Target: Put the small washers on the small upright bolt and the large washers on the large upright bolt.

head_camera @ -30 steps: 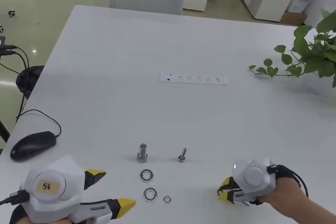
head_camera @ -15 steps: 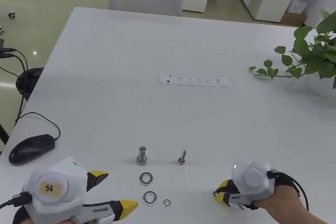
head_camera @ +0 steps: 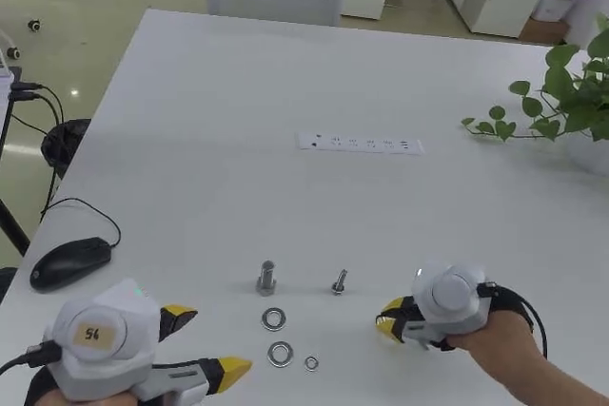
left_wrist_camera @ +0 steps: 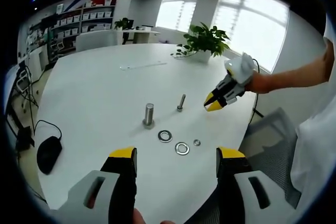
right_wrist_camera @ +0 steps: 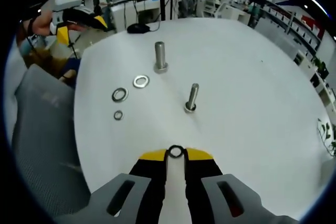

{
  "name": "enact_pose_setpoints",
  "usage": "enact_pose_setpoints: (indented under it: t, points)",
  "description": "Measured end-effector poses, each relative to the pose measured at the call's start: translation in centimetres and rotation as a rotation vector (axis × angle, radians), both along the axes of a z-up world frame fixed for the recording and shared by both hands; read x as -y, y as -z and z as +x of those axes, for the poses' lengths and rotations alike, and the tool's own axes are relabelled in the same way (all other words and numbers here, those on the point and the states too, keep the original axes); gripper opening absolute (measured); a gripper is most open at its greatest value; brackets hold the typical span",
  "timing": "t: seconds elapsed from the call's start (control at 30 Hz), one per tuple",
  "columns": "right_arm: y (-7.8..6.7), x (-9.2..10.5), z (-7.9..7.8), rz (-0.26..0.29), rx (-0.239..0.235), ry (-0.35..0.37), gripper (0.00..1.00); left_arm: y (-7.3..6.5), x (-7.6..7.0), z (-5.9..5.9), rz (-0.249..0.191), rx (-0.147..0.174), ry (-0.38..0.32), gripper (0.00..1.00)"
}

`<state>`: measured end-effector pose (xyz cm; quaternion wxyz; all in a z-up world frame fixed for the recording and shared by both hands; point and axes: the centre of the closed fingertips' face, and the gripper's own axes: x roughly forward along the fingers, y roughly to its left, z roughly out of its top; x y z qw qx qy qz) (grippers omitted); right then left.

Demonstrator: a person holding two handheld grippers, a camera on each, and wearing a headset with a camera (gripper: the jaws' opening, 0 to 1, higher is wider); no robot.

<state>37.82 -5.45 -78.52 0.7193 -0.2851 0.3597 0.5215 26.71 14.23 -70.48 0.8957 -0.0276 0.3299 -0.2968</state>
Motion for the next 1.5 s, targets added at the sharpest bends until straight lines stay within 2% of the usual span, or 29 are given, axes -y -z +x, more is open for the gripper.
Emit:
enact_pose_setpoints:
  t: [0.2, 0.37, 0.7, 0.97, 1.5]
  points:
    - [-3.3, -2.2, 2.2, 0.047, 0.074, -0.005, 0.13, 0.0, 0.0, 0.0, -0.004, 0.002, -0.005, 0.60]
    - [-4.3, -3.9, 3.5, 0.051, 0.092, -0.020, 0.13, 0.0, 0.3, 0.0, -0.007, 0.003, 0.000, 0.60]
    - [-3.2, -5.4, 4.4, -0.007, 0.077, -0.065, 0.13, -0.1, -0.1, -0.1, -0.009, 0.005, -0.011, 0.61]
    - [-2.5, -5.7, 4.2, -0.044, 0.061, -0.092, 0.13, 0.0, -0.3, -0.2, -0.013, 0.001, -0.019, 0.61]
    - [-1.9, -6.3, 4.0, -0.084, 0.051, -0.125, 0.13, 0.0, -0.3, 0.1, -0.016, 0.004, -0.017, 0.61]
